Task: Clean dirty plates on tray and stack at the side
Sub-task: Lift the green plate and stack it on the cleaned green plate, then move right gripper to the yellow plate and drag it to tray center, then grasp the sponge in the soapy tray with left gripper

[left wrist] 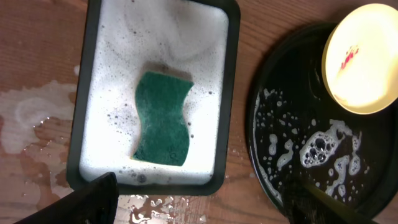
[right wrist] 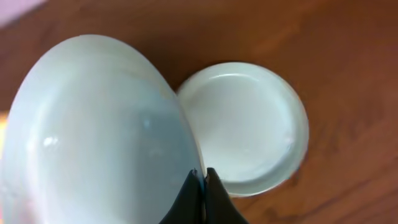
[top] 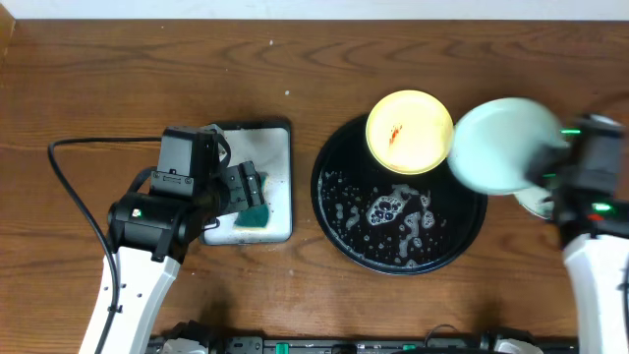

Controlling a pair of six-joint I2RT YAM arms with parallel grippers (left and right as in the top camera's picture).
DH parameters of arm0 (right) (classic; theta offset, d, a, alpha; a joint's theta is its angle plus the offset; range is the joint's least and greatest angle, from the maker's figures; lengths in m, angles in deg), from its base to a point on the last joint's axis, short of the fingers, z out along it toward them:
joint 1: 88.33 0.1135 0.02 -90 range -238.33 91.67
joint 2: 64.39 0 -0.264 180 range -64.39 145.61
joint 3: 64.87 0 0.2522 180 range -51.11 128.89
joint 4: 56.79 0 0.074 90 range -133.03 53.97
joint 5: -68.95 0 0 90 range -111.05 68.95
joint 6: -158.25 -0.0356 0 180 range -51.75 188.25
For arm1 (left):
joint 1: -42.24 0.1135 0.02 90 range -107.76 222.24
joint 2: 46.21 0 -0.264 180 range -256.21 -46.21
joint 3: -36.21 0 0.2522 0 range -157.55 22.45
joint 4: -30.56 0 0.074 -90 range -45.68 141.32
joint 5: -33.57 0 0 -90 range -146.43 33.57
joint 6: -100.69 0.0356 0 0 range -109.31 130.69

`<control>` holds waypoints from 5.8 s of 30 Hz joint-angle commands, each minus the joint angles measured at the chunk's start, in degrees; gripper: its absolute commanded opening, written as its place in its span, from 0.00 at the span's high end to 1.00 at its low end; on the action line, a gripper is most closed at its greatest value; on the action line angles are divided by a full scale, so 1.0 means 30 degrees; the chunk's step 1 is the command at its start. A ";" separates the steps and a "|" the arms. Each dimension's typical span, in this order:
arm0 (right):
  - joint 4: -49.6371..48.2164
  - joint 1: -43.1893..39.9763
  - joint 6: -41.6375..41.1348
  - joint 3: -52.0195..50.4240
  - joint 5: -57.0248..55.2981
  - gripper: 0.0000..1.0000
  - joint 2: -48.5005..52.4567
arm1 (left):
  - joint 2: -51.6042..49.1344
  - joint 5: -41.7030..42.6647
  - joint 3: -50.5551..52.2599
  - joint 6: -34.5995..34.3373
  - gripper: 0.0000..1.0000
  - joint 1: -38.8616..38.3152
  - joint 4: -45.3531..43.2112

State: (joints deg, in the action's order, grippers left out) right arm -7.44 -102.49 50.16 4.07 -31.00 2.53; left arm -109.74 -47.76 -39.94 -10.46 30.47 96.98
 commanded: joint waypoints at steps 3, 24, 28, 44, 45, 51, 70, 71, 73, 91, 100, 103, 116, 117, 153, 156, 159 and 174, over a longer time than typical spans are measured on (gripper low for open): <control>-0.0087 -0.7206 -0.5275 0.0102 0.3985 0.99 0.2186 | 0.0066 -0.0044 -0.0335 0.0044 0.16 0.0044 0.0080; -0.3730 -0.4736 0.2310 0.0481 1.4265 0.46 0.3351 | 0.0066 -0.0044 -0.0335 0.0044 0.16 0.0044 0.0080; -0.3235 -0.0182 0.3942 0.0423 1.0389 0.41 0.3373 | 0.0066 -0.0044 -0.0335 0.0051 0.16 0.0044 0.0087; -1.0754 0.5450 0.5850 0.0408 0.4000 0.48 1.2451 | 0.0066 -0.0044 -0.0335 0.0044 0.16 0.0044 0.0080; -1.0899 0.5450 0.5603 0.0408 0.4087 0.52 1.2692 | 0.0066 -0.0044 -0.0335 0.0044 0.16 0.0044 0.0080; -0.9974 0.5493 0.3767 0.0408 0.4867 0.99 1.2939 | 0.0066 -0.0044 -0.0335 0.0044 0.16 0.0044 0.0087; 0.4371 0.5996 -0.0109 0.0408 0.6681 0.99 0.4969 | 0.0066 -0.0044 -0.0335 0.0044 0.16 0.0044 0.0080; 0.5027 0.6084 -0.0117 0.0386 0.6688 0.99 0.4976 | 0.0066 -0.0044 -0.0335 0.0044 0.16 0.0044 0.0080; 0.5566 0.6433 -0.0270 -0.0182 0.6630 0.99 0.5136 | 0.0066 -0.0044 -0.0335 0.0044 0.16 0.0044 0.0080; 0.0525 0.7752 0.5661 -0.1683 0.9566 0.64 0.2135 | -0.0393 -0.0984 0.0270 0.0051 0.16 0.0044 0.0058; 0.3242 0.7752 0.5464 -0.1639 1.0142 0.63 -0.0933 | -0.5027 -0.2586 0.3279 0.0051 0.20 0.0044 -0.3351; 0.4116 0.7752 0.5464 -0.1647 1.0207 0.63 -0.0918 | -0.7133 -0.2419 0.3439 0.0058 0.30 0.0044 -0.4437; 0.4364 0.7752 0.4612 -0.1647 1.0120 0.61 -0.0670 | -1.1052 0.0401 0.3264 0.0911 0.92 0.0044 -0.6368; 0.4364 0.7752 0.4605 -0.1647 1.0120 0.62 -0.0546 | -1.0877 0.0401 0.3126 0.0911 0.93 0.0044 -0.6105; 0.2149 0.7752 0.4116 -0.1676 0.9260 0.68 0.5916 | -0.7679 0.0255 0.0517 0.2951 0.93 -0.0066 -0.1778; 0.2215 0.7752 0.4109 -0.1676 0.9260 0.67 0.5916 | -0.8021 0.0248 0.1413 0.2856 0.51 -0.0066 -0.2404; 0.2164 0.7745 0.4116 -0.1676 0.9260 0.67 0.5916 | -0.8779 0.0255 0.2703 0.2572 0.46 -0.0066 -0.4255; 0.1566 0.7745 0.4109 -0.1683 0.7956 0.65 0.5945 | -1.0258 0.0262 0.2011 0.2098 0.93 -0.0066 -0.3730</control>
State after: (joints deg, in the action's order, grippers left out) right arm -1.97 -79.95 62.80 -1.24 -5.76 19.99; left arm -141.67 -46.72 -30.96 -4.10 30.31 83.13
